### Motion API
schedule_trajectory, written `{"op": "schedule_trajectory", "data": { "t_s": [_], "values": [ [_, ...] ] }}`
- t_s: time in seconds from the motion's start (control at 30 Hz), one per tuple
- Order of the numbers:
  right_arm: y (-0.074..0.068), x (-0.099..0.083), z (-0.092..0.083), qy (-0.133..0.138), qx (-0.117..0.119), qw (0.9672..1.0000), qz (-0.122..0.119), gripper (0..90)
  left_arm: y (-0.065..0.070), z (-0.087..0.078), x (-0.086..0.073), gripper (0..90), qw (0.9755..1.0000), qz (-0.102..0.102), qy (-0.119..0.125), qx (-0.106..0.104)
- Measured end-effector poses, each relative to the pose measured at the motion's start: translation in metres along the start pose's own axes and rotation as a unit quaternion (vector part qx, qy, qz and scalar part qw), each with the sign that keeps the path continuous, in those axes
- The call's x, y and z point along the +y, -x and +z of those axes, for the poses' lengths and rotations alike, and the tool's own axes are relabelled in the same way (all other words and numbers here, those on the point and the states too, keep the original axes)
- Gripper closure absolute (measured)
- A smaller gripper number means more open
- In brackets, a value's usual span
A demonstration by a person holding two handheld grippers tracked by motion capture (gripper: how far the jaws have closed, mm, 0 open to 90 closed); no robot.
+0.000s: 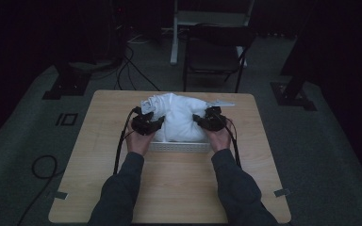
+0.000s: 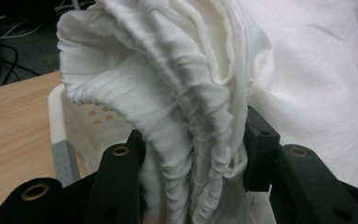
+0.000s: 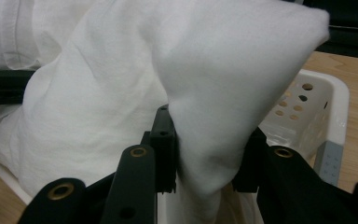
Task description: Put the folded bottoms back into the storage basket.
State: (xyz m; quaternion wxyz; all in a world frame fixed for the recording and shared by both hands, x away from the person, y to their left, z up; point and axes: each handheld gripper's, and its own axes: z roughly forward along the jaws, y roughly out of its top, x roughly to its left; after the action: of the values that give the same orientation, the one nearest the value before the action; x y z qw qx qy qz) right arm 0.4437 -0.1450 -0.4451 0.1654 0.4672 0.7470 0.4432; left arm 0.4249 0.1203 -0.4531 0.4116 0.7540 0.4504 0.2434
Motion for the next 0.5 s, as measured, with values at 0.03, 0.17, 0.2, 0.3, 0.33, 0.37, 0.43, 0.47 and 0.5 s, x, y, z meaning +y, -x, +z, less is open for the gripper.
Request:
{"op": "schedule_trajectory", "data": {
  "t_s": [0.03, 0.17, 0.2, 0.3, 0.33, 0.37, 0.43, 0.47, 0.5],
  "values": [
    [0.000, 0.000, 0.001, -0.002, -0.001, 1.0000, 0.001, 67.9, 0.000, 0.001, -0.001, 58.2, 1.0000, 0.000, -0.001, 0.001],
    [-0.002, -0.002, 0.004, -0.009, -0.006, 0.9999, -0.006, 67.8, 0.000, 0.006, -0.004, 58.2, 1.0000, -0.001, -0.008, 0.005],
    [-0.002, -0.003, 0.005, -0.011, -0.008, 0.9999, -0.009, 67.8, 0.000, 0.007, -0.005, 58.2, 0.9999, -0.001, -0.009, 0.007],
    [-0.003, -0.005, 0.008, -0.016, -0.013, 0.9997, -0.009, 67.8, 0.003, 0.011, -0.006, 58.2, 0.9998, 0.005, -0.015, 0.011],
    [-0.002, -0.006, 0.009, -0.016, -0.014, 0.9997, -0.009, 67.8, 0.003, 0.012, -0.006, 58.2, 0.9998, 0.004, -0.016, 0.010],
    [-0.001, -0.007, 0.009, -0.017, -0.013, 0.9997, -0.008, 67.8, 0.003, 0.012, -0.007, 58.2, 0.9998, 0.004, -0.018, 0.010],
    [0.001, -0.009, 0.010, -0.020, -0.013, 0.9997, -0.005, 67.8, 0.004, 0.014, -0.008, 58.2, 0.9997, 0.005, -0.022, 0.009],
    [0.001, -0.010, 0.011, -0.021, -0.014, 0.9997, -0.004, 67.8, 0.004, 0.015, -0.008, 58.2, 0.9997, 0.006, -0.023, 0.009],
    [0.002, -0.011, 0.012, -0.022, -0.014, 0.9996, -0.004, 67.8, 0.005, 0.016, -0.009, 58.1, 0.9996, 0.006, -0.024, 0.010]
  ]
}}
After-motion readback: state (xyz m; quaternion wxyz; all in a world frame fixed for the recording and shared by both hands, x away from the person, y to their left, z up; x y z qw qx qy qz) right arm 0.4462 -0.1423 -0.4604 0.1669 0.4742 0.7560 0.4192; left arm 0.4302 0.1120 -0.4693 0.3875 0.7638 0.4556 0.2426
